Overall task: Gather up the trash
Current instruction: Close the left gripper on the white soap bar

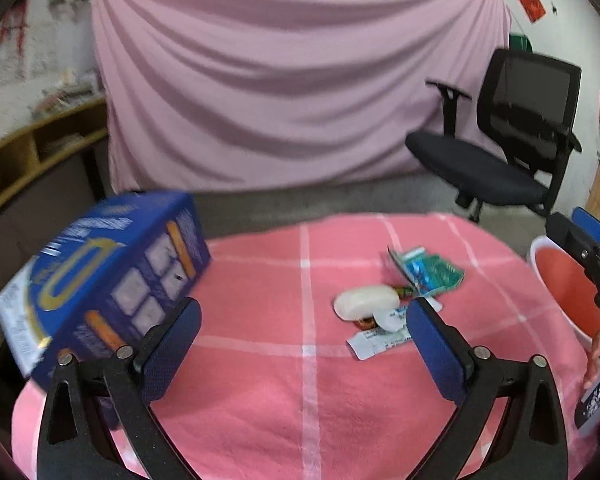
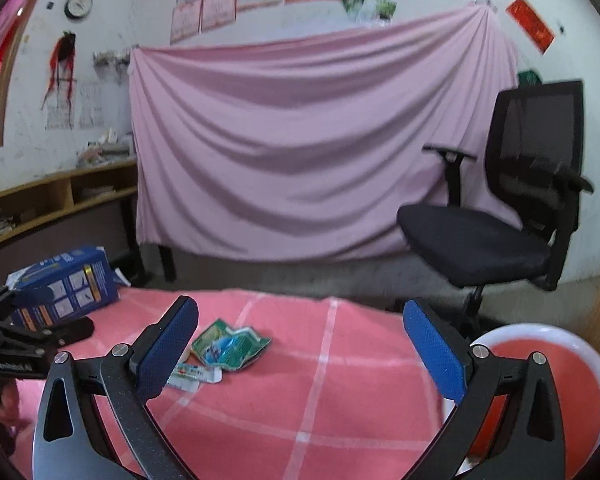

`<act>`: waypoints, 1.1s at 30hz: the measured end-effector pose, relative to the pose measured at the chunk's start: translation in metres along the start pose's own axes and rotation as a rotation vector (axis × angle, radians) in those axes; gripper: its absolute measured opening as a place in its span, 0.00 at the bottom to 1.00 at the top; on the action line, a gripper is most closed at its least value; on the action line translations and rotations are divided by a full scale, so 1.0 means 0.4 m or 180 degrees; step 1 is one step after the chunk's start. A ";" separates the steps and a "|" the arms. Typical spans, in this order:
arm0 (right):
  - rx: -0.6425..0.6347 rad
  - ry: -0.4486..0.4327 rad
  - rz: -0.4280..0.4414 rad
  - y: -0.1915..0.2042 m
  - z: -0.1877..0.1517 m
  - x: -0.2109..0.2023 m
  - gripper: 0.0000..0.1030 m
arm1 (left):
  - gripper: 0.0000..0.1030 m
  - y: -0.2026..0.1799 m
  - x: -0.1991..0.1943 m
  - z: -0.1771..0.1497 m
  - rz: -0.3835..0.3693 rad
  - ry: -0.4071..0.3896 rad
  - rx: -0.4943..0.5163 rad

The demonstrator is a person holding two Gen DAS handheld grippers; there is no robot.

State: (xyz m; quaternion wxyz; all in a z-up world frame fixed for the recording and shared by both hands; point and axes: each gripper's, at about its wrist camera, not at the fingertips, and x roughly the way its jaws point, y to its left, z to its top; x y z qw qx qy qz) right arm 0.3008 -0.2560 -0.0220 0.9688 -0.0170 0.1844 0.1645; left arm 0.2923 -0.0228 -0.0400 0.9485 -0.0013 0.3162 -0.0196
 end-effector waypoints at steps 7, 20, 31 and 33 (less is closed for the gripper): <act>0.0101 0.0504 0.0227 0.014 0.007 0.124 0.93 | 0.65 0.019 0.093 0.034 -0.0279 0.0359 -0.0001; 0.0174 0.1533 0.0593 0.029 -0.052 0.289 0.70 | 0.52 0.009 0.188 0.069 -0.0727 0.0707 0.0098; 0.0266 0.1700 0.0728 -0.002 -0.065 0.285 0.28 | 0.36 -0.038 0.215 0.077 -0.0943 0.0883 0.0429; 0.0251 0.1714 0.0722 -0.004 -0.065 0.286 0.15 | 0.33 -0.049 0.213 0.074 -0.0977 0.0884 0.0496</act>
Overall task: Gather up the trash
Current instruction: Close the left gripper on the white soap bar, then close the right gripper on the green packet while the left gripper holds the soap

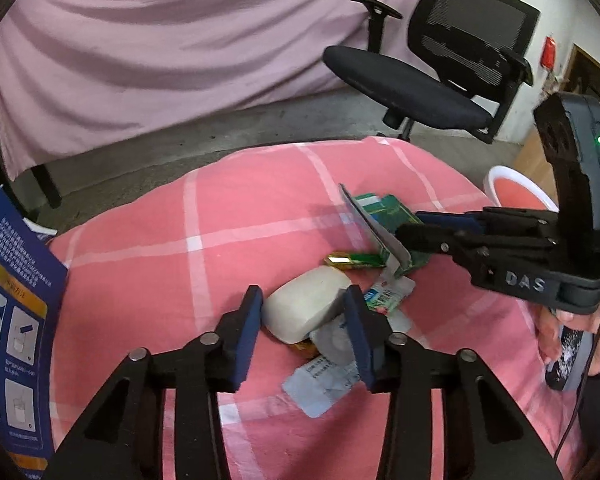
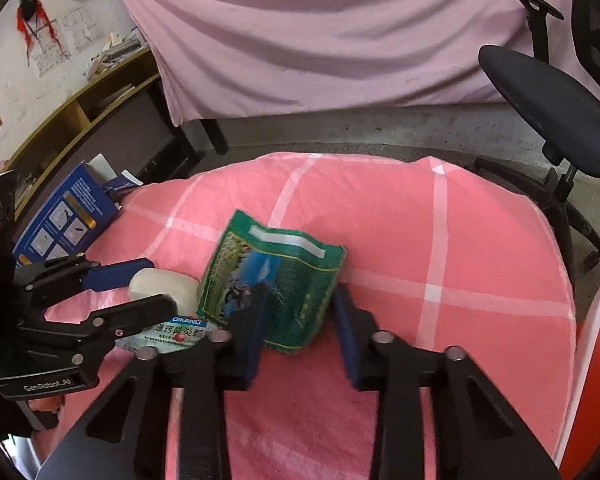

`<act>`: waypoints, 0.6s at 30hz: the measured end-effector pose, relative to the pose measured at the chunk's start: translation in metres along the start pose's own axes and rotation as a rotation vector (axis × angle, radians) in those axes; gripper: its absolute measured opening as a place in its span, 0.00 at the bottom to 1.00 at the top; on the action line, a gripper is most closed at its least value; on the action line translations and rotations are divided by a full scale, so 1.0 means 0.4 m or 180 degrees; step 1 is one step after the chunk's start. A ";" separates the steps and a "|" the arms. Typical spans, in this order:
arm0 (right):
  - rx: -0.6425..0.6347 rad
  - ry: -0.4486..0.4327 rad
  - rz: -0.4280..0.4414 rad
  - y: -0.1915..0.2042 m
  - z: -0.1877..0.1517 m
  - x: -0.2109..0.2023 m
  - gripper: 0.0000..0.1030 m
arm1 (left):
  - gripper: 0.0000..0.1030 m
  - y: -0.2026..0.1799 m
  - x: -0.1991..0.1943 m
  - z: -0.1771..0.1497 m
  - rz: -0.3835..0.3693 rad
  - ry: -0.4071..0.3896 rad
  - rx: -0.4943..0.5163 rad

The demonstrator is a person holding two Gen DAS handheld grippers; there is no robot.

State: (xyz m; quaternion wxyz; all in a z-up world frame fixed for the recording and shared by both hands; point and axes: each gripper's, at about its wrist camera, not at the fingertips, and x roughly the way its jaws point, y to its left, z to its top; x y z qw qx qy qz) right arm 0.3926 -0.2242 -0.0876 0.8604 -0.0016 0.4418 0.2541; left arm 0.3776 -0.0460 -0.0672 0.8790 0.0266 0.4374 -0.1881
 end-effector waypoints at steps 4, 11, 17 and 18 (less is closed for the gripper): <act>-0.0020 0.0003 0.0006 0.000 0.000 -0.001 0.11 | 0.30 -0.024 0.006 -0.006 0.0081 0.0003 0.0116; 0.0071 -0.0096 0.0096 -0.017 0.001 -0.016 0.12 | 0.26 -0.014 -0.002 -0.022 0.0197 -0.0054 -0.0126; 0.0087 -0.0233 0.0213 -0.011 0.008 -0.035 0.47 | 0.26 0.036 -0.042 -0.038 0.0647 -0.0235 -0.0582; 0.0069 -0.0229 0.0218 -0.001 0.009 -0.032 0.50 | 0.26 0.044 -0.048 -0.040 0.0689 -0.0257 -0.0656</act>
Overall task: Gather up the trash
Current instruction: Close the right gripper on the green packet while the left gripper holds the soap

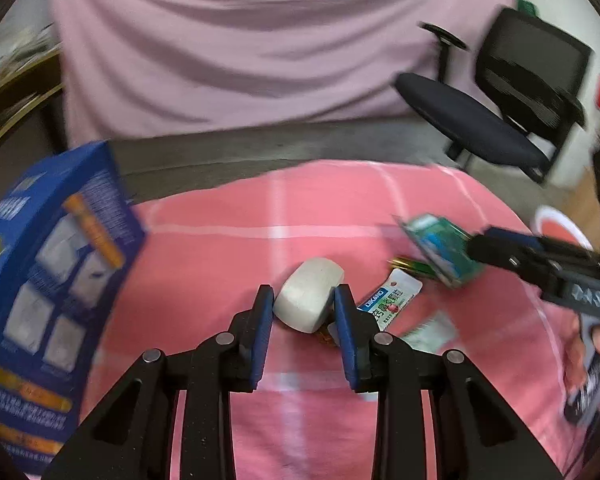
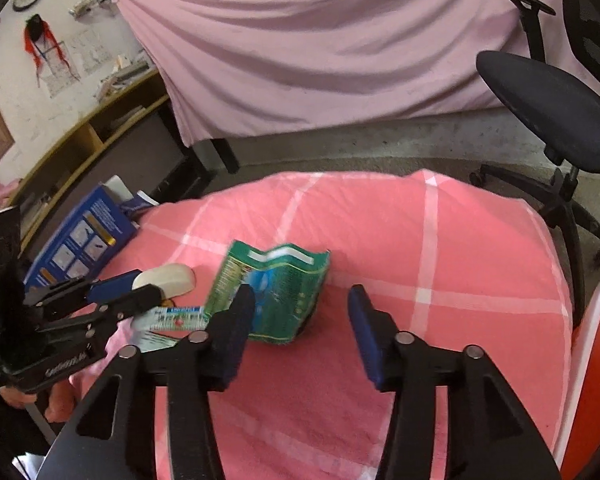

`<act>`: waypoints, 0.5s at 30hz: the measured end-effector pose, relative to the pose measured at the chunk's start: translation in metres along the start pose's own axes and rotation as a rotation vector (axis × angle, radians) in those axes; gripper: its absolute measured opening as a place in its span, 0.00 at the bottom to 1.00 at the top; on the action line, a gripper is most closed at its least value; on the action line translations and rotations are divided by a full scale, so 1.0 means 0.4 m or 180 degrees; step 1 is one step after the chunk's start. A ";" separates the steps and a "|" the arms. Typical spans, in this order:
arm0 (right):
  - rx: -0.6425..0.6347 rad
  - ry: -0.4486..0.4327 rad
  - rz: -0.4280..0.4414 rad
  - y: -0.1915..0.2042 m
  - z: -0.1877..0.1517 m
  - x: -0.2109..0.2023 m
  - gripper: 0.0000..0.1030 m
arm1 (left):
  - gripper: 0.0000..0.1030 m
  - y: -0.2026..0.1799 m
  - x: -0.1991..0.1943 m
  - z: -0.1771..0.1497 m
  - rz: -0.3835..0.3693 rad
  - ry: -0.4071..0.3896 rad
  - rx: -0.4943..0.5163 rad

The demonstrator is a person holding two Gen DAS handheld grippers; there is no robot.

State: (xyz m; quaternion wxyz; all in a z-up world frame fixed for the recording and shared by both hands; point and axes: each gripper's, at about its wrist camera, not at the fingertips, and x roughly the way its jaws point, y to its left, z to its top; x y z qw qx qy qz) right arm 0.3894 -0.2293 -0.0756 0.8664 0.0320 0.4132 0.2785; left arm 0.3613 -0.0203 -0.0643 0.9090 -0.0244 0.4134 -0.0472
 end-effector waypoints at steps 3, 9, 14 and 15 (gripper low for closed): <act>-0.0074 0.0029 0.0001 0.024 0.003 0.014 0.59 | 0.25 0.023 -0.011 -0.007 0.0002 -0.0035 -0.0143; -0.0221 0.0106 -0.0089 0.057 0.007 0.048 0.74 | 0.24 0.052 -0.030 -0.021 -0.0105 -0.0010 -0.0333; -0.0282 0.0238 -0.0207 0.065 -0.003 0.073 0.72 | 0.23 0.059 -0.045 -0.025 -0.0162 0.0058 -0.0368; -0.0291 0.0243 -0.0222 0.066 -0.004 0.073 0.66 | 0.23 0.058 -0.047 -0.027 -0.0171 0.0064 -0.0354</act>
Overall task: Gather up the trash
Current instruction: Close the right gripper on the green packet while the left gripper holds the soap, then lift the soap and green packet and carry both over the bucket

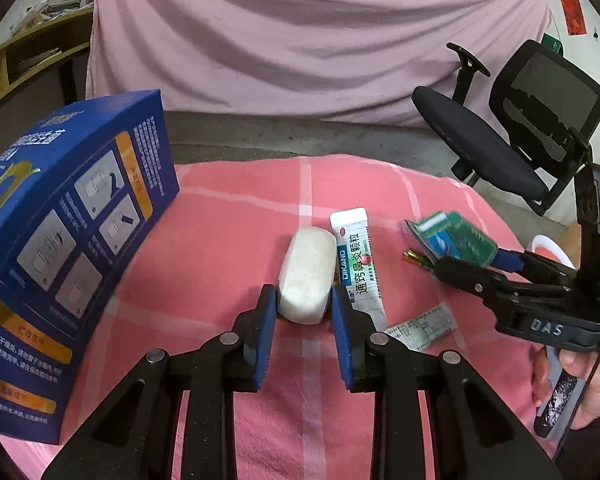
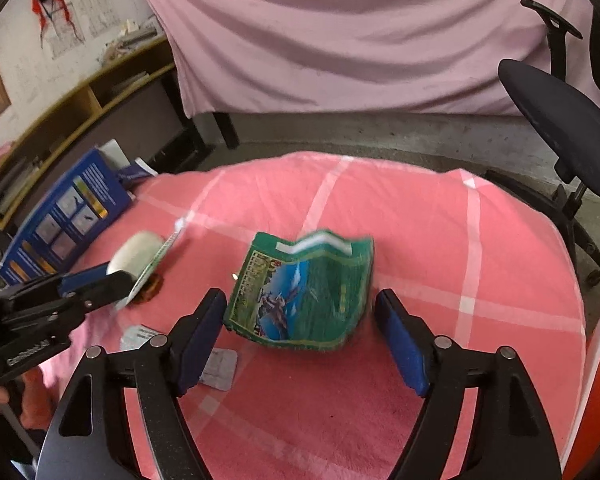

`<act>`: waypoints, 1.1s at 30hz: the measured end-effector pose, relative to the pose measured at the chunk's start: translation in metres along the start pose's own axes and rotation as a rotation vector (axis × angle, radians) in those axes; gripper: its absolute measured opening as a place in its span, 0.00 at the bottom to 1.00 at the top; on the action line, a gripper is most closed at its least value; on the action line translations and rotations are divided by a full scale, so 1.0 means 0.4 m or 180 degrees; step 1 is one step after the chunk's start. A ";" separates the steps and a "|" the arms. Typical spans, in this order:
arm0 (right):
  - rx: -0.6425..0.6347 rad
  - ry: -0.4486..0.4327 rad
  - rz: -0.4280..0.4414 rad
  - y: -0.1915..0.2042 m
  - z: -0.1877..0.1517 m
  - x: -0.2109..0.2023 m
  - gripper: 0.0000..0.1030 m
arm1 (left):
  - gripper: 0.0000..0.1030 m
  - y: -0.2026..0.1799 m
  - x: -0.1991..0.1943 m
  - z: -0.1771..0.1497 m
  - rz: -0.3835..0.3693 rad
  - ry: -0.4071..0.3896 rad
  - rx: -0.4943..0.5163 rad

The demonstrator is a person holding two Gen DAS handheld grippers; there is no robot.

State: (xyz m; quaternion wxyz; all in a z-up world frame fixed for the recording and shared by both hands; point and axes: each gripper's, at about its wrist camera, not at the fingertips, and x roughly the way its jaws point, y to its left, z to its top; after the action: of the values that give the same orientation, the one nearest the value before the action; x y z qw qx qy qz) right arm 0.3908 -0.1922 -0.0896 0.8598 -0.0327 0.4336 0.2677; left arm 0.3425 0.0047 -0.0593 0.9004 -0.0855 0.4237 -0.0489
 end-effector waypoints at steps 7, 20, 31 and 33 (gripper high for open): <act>0.0065 0.0003 -0.0043 -0.019 -0.006 -0.003 0.47 | 0.23 0.003 -0.003 -0.001 0.0000 0.0009 0.0019; 0.0073 -0.0163 0.0099 -0.019 -0.017 -0.026 0.15 | 0.22 0.027 -0.026 -0.013 -0.0096 -0.0113 -0.0089; -0.0072 -0.0496 0.0118 0.003 -0.019 -0.069 0.10 | 0.22 0.046 -0.080 -0.029 -0.0167 -0.0369 -0.0120; -0.0102 -0.0596 0.0114 0.008 -0.022 -0.082 0.10 | 0.22 0.044 -0.098 -0.036 -0.0167 -0.0473 -0.0109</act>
State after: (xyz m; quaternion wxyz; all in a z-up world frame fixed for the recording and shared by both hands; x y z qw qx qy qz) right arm 0.3671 -0.2061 -0.0693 0.8910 -0.0135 0.3475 0.2918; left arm 0.3067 0.0268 -0.0420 0.9262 -0.1153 0.3541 -0.0587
